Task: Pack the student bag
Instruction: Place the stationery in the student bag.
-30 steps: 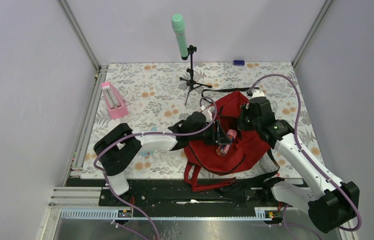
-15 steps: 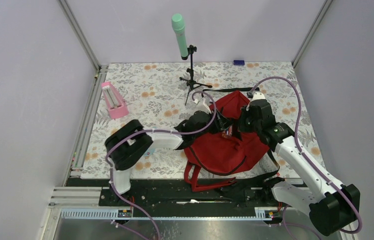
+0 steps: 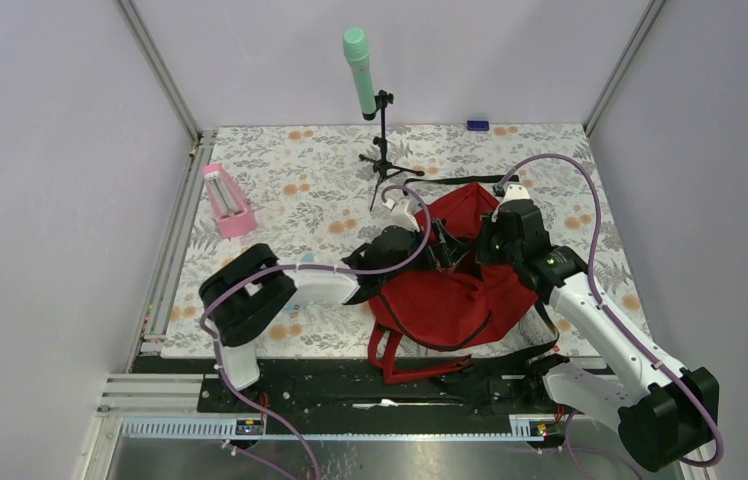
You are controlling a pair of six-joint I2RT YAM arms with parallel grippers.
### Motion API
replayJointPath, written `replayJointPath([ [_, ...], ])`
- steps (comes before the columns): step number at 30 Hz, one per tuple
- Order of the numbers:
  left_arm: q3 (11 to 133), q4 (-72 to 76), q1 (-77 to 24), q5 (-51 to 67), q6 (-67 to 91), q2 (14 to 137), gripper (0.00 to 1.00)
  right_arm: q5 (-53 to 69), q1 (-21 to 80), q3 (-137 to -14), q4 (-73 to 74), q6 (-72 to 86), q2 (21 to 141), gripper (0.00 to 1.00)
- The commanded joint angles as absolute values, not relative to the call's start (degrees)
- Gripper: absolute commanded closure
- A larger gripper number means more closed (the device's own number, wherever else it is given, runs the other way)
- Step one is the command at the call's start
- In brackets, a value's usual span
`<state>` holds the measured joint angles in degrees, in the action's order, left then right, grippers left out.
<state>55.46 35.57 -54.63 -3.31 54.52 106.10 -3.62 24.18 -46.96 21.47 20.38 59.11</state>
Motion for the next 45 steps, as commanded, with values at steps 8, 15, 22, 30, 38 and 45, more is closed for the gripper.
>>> replayJointPath([
  [8, 48.61, 32.24, -56.99, -3.21, 47.47, 93.12, 0.10, -2.51, 24.17, -47.81, 19.34, 20.78, 58.38, 1.00],
  [15, 49.39, 30.07, -57.05, -0.86, 44.49, 94.90, 0.35, -2.47, 24.17, -47.88, 19.58, 20.87, 58.09, 1.00],
  [22, 52.46, 27.77, -57.05, -0.30, 41.91, 97.84, 0.53, -2.68, 24.17, -47.82, 19.86, 20.80, 57.83, 1.00],
  [30, 61.51, 29.00, -57.05, 4.11, 39.49, 106.63, 0.69, -2.34, 24.17, -48.33, 20.33, 20.64, 57.93, 1.00],
  [38, 71.24, 31.29, -57.16, 4.42, 36.41, 114.65, 0.68, -2.45, 24.17, -48.34, 20.51, 20.21, 57.94, 1.00],
  [45, 62.89, 41.61, -57.13, 4.04, 30.56, 110.17, 0.57, -2.79, 24.17, -48.25, 20.57, 19.65, 57.54, 1.00],
])
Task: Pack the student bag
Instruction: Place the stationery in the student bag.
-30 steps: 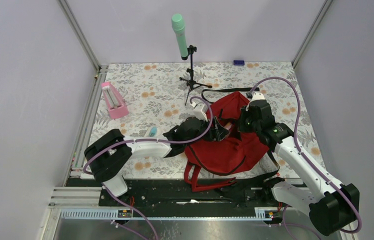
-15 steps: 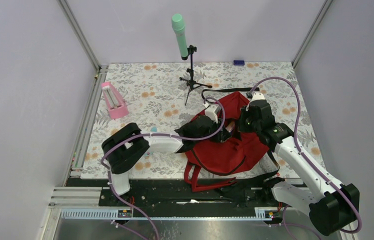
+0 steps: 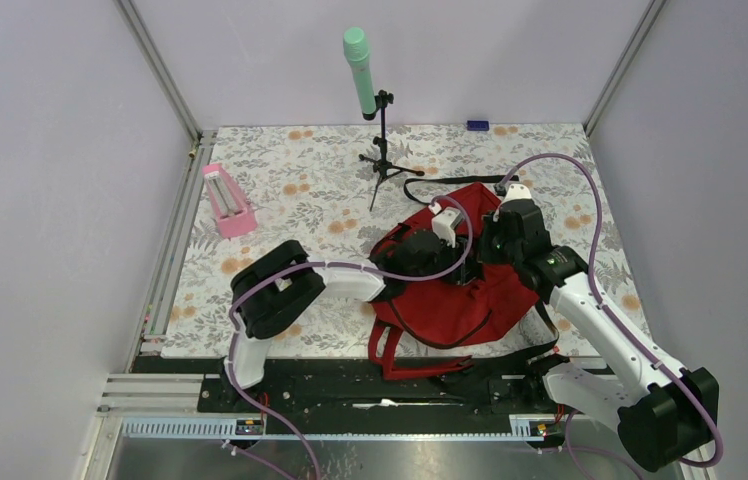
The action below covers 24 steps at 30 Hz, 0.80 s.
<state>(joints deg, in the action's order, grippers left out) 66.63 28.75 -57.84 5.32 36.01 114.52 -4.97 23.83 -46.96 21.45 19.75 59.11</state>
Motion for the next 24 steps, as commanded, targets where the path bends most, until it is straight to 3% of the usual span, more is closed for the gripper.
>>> replayJointPath([
  [1, 60.91, 42.64, -57.15, 4.00, 29.66, 108.45, 0.53, -2.97, 24.21, -48.30, 20.60, 19.55, 57.51, 1.00],
  [4, 55.73, 43.90, -57.19, 4.03, 28.07, 102.04, 0.36, -3.50, 24.17, -48.70, 20.87, 19.54, 57.39, 1.00],
  [5, 54.01, 44.24, -57.18, 5.05, 27.82, 99.84, 0.23, -3.78, 24.17, -48.88, 21.06, 19.38, 57.39, 1.00],
  [6, 52.26, 44.32, -57.14, 6.84, 26.98, 97.35, 0.02, -4.09, 24.17, -49.25, 21.50, 19.24, 57.41, 1.00],
  [10, 45.57, 36.55, -57.13, 6.68, 23.94, 86.26, 0.01, -5.13, 24.17, -50.21, 23.33, 18.58, 57.00, 1.00],
  [17, 42.88, 3.54, -55.38, -9.64, 23.51, 69.03, 0.01, -5.61, 24.15, -49.44, 23.30, 18.40, 55.21, 1.00],
  [24, 41.73, -20.06, -42.28, -8.68, 24.88, 61.81, 0.01, -3.83, 24.17, -47.90, 23.29, 18.51, 53.48, 1.00],
])
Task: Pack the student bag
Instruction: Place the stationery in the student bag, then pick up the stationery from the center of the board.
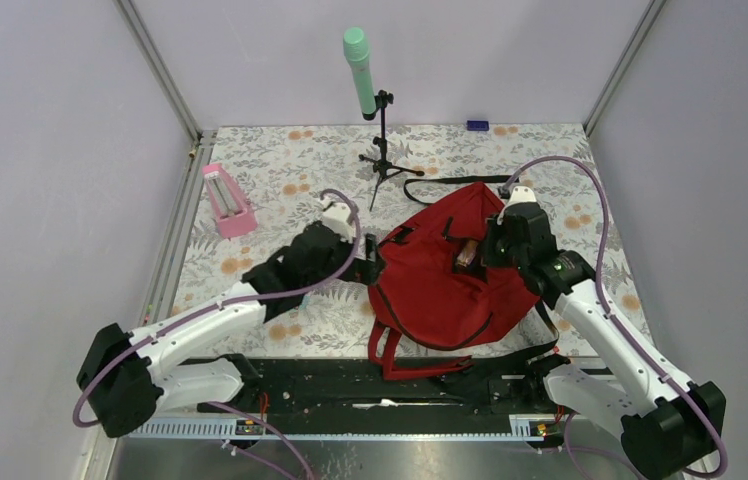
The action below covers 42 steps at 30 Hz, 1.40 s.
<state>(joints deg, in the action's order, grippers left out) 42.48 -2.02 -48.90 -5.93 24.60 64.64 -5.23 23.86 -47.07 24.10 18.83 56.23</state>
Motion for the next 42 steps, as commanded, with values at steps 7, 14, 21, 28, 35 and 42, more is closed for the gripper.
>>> replayJointPath([
  [7, 40.13, -24.26, -29.83, -12.49, 28.69, 60.59, 0.01, -2.67, 24.21, -42.88, 19.05, 17.47, 50.39, 1.00],
  [14, 38.32, -23.54, -24.27, -13.85, 27.95, 64.84, 0.01, -0.47, 24.17, -41.71, 18.39, 17.32, 49.57, 1.00],
  [21, 43.25, -26.28, -23.49, -14.52, 27.84, 76.18, 0.03, -1.17, 24.17, -41.21, 17.57, 16.92, 49.01, 1.00],
  [28, 45.67, -24.60, -22.23, -15.14, 29.20, 80.72, 0.12, -2.38, 24.17, -41.27, 17.25, 16.60, 49.09, 1.00],
  [35, 43.61, -20.43, -22.24, -10.76, 29.07, 82.05, 0.32, -1.78, 24.17, -41.70, 17.23, 16.32, 50.80, 1.00],
  [42, 43.48, -19.90, -22.10, -9.22, 28.06, 83.37, 0.49, -2.53, 24.16, -41.32, 17.25, 16.23, 50.56, 1.00],
])
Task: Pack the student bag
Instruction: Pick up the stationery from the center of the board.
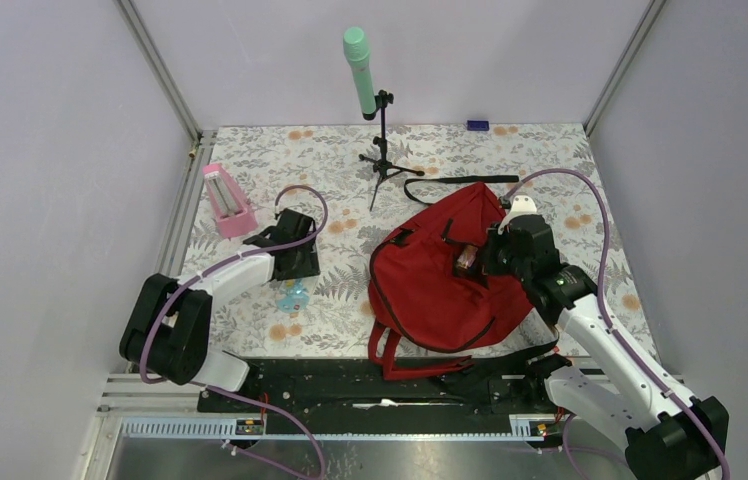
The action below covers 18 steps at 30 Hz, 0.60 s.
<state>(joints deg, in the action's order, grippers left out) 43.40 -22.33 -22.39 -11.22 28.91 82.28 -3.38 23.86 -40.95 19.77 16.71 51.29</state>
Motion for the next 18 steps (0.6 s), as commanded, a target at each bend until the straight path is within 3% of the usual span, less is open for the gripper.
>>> replayJointPath([
  [1, 43.77, -20.24, -22.14, -9.04, 27.70, 83.97, 0.51, -2.57, 24.17, -41.23, 17.23, 16.18, 50.44, 1.00],
  [9, 43.78, -20.28, -21.86, -10.37, 28.37, 84.97, 0.50, -2.98, 24.15, -40.97, 17.30, 16.24, 49.70, 1.00],
  [12, 44.03, -19.97, -21.88, -8.98, 28.32, 86.28, 0.75, -2.83, 24.17, -41.14, 17.31, 16.19, 50.08, 1.00],
  [17, 43.85, -19.82, -21.88, -9.31, 27.78, 86.30, 0.83, -2.71, 24.21, -41.33, 17.24, 16.10, 50.06, 1.00],
  [18, 43.78, -19.65, -21.86, -9.05, 27.96, 85.92, 0.89, -2.73, 24.18, -41.32, 17.23, 16.14, 50.02, 1.00],
])
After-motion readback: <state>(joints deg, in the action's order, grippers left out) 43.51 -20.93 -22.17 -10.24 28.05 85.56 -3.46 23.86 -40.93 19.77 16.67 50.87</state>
